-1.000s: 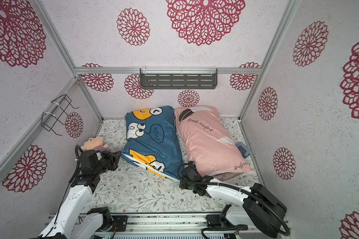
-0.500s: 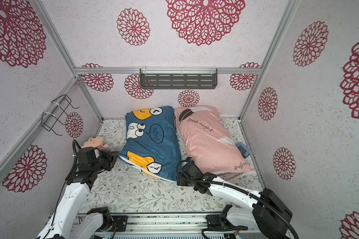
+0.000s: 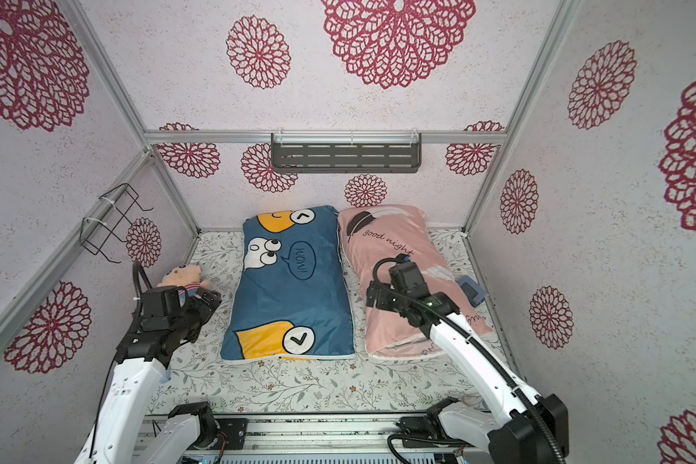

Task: Zip up pillowcases
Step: Place the pillowcase at the center of the board, then pick up the pillowcase from the center of the board.

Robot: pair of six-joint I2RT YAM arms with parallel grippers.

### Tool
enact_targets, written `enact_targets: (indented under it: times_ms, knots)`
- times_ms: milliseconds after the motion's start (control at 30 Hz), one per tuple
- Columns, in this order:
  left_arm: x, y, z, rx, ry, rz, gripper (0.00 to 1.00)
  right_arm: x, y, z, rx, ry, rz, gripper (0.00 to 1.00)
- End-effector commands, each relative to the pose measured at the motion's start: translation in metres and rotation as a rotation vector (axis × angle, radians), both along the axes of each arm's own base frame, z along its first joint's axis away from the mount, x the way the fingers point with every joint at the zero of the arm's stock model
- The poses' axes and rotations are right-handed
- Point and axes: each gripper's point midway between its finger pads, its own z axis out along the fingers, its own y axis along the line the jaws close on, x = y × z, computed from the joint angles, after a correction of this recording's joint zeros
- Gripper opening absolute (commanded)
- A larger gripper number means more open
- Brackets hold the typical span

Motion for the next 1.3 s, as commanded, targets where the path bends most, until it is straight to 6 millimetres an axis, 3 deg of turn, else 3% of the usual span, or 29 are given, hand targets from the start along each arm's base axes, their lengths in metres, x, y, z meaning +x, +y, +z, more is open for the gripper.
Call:
enact_targets:
  times_ms: [0, 133, 300, 433, 600, 733, 800, 833, 867, 967, 1067, 1267]
  knots:
    - [-0.002, -0.006, 0.021, 0.143, 0.000, -0.061, 0.98, 0.004, -0.063, -0.006, -0.125, 0.052, -0.127, 0.99]
    - [0.016, -0.048, 0.042, 0.232, -0.046, -0.191, 0.98, 0.014, -0.118, -0.008, -0.136, 0.041, -0.277, 0.99]
    - [0.059, -0.142, 0.049, 0.231, -0.114, -0.443, 0.99, 0.009, -0.167, -0.026, -0.140, 0.071, -0.412, 0.95]
    - [0.082, -0.223, 0.036, 0.237, -0.111, -0.625, 1.00, 0.004, -0.176, -0.043, -0.072, 0.085, -0.436, 0.91]
    - [0.103, -0.325, 0.025, 0.171, -0.128, -0.846, 0.90, 0.003, -0.176, -0.060, -0.047, 0.152, -0.413, 0.84]
    - [0.109, -0.391, -0.003, 0.135, -0.088, -0.993, 0.88, -0.001, -0.181, -0.067, -0.075, 0.175, -0.424, 0.77]
    - [0.106, -0.421, -0.014, 0.104, -0.075, -1.055, 0.86, -0.005, -0.170, -0.074, -0.033, 0.188, -0.390, 0.75]
    - [0.105, -0.436, -0.034, 0.091, -0.043, -1.087, 0.86, -0.009, -0.165, -0.079, -0.010, 0.201, -0.374, 0.75]
    - [0.102, -0.449, -0.042, 0.070, -0.033, -1.117, 0.84, -0.012, -0.161, -0.085, 0.005, 0.216, -0.360, 0.75]
    - [0.097, -0.466, -0.070, 0.052, 0.037, -1.156, 0.84, -0.021, -0.150, -0.094, 0.043, 0.239, -0.329, 0.74]
    - [0.101, -0.454, -0.094, 0.074, 0.085, -1.083, 0.81, -0.025, -0.129, -0.099, 0.116, 0.260, -0.265, 0.74]
    - [0.100, -0.439, -0.109, 0.122, 0.129, -1.037, 0.85, -0.042, -0.082, -0.113, 0.132, 0.334, -0.116, 0.74]
